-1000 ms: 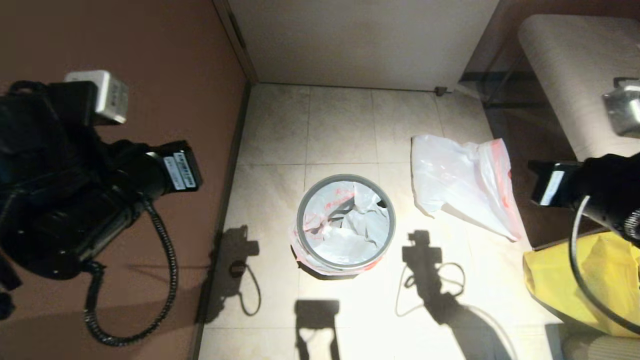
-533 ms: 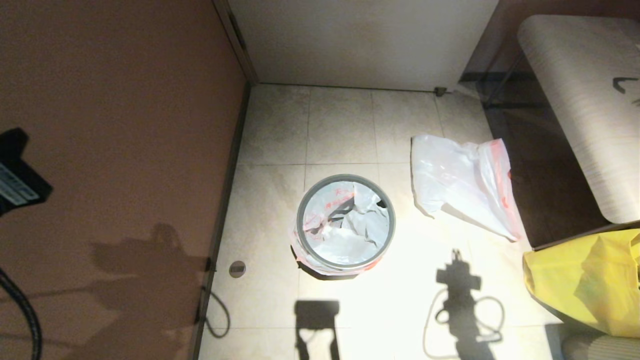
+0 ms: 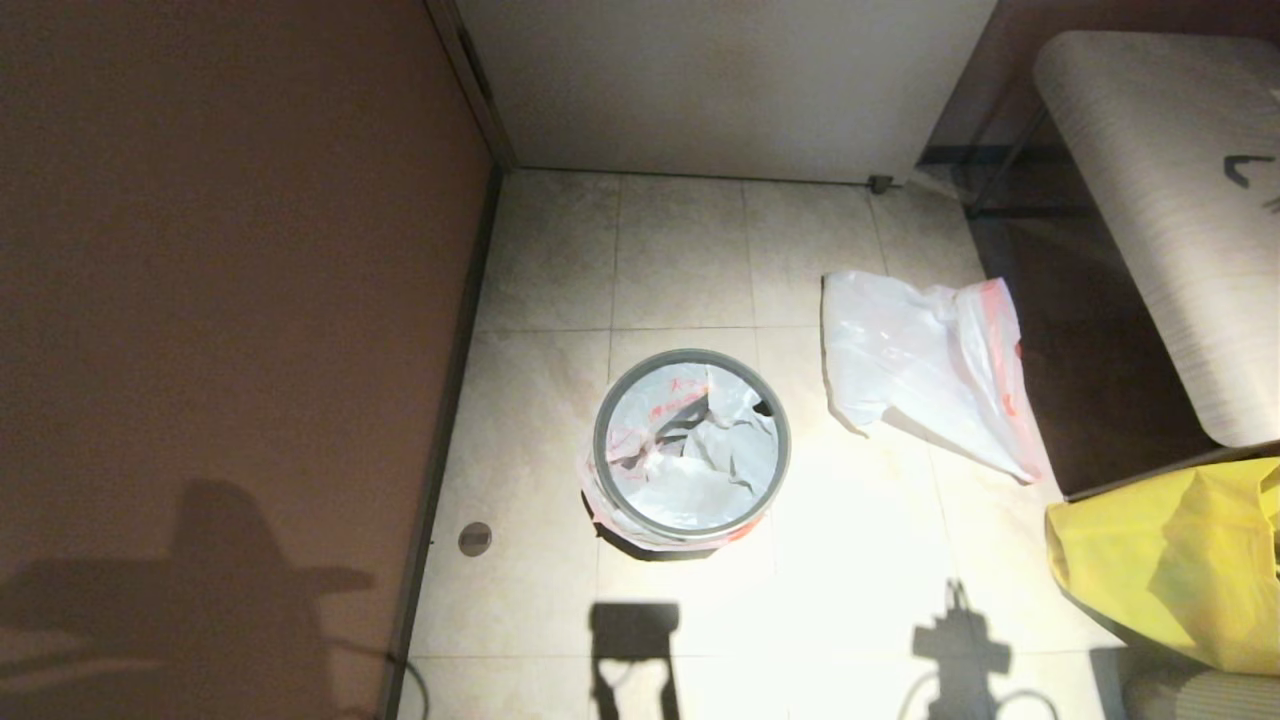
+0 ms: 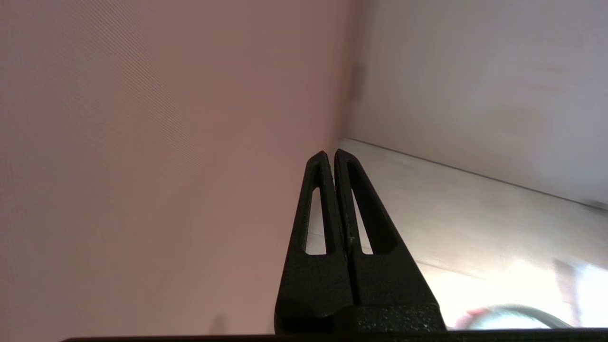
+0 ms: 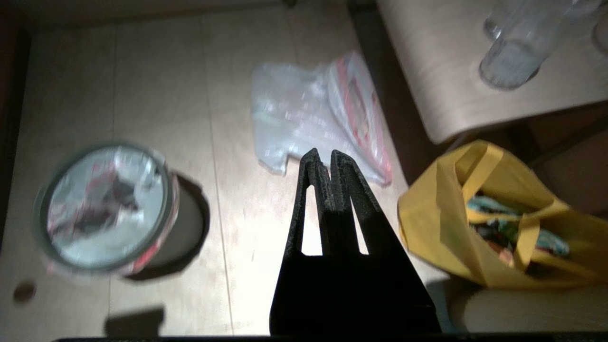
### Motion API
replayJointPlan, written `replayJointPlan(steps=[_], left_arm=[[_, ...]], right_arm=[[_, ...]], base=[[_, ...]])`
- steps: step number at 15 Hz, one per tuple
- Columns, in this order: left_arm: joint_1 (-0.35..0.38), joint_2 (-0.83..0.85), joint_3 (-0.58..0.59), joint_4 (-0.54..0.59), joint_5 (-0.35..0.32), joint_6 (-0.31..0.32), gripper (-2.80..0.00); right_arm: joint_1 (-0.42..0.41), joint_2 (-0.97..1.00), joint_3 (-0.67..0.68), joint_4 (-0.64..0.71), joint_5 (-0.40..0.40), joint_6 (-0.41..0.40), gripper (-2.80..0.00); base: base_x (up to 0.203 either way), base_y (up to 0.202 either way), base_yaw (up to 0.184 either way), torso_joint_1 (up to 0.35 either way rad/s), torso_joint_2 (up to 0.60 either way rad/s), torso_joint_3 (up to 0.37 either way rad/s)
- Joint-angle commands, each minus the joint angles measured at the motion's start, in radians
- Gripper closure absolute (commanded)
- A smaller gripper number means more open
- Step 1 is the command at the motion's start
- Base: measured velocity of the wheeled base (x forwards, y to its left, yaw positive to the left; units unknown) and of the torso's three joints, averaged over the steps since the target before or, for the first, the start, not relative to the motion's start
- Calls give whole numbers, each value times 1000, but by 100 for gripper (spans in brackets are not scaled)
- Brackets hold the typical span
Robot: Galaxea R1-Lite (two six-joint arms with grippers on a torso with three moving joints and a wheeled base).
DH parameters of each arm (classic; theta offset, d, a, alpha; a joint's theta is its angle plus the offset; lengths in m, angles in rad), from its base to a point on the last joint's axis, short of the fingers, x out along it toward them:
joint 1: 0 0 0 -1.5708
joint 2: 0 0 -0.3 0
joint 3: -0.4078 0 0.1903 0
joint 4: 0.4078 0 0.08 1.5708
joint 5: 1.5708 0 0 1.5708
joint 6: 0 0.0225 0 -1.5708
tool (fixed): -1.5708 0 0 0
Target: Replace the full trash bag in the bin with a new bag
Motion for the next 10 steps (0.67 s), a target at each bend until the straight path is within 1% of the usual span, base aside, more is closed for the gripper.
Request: replayJointPlan(steps=[1,2,4,5,6,8,10], left_arm=[[-11,-70,52,-7,-19,-7,0],[-1,-85,60,-6,-16,-5,0],[59,-126,82,-1,-14,-6,0],[79,-158,114,1,-14,-6,0],[89,-186,134,2,-14,-6,0],[87,-226,188,10,-18,-11,0],[81,-262,228,13,-20,-33,0]], right_arm=[[0,-144,-13,158,30,1,0],[-7,-161,-10,172,33,-1,0],[-49,-174,6,185,34,-1,0],[-76,-190,18,198,35,-1,0],[-93,-201,21,207,35,0,0],[-125,-237,25,245,35,1,0],[-145,-285,23,292,37,-2,0]], base=[[0,0,0,0,0,0],[0,0,0,0,0,0],[0,0,0,0,0,0],[0,0,0,0,0,0],[0,0,0,0,0,0],[0,0,0,0,0,0],[0,0,0,0,0,0]])
